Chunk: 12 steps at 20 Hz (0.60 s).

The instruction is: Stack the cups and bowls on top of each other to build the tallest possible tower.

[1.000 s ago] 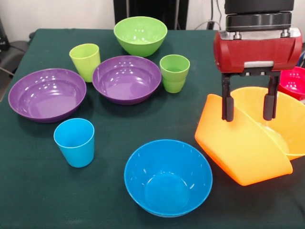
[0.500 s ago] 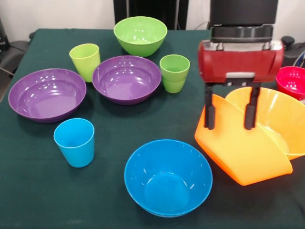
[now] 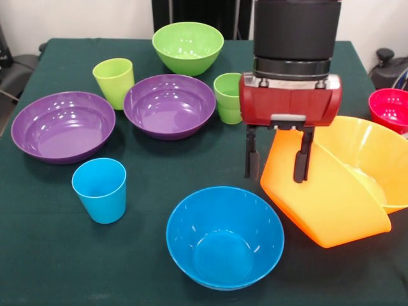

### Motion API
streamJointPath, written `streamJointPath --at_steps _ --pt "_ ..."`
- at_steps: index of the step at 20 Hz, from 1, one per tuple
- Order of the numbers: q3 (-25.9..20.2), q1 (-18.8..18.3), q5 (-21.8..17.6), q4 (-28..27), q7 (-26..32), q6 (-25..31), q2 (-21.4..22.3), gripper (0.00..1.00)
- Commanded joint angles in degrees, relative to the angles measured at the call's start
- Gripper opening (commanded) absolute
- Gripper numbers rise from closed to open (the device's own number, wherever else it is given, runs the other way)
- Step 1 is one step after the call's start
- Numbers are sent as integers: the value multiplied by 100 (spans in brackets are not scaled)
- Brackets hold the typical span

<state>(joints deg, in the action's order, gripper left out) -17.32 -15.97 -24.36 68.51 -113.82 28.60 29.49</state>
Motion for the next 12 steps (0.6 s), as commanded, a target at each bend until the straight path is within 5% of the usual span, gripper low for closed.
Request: streamJointPath --at_steps 1,12 --pt "114 34 -265 434 49 37 -210 100" --pt "234 272 47 813 -282 378 302 100"
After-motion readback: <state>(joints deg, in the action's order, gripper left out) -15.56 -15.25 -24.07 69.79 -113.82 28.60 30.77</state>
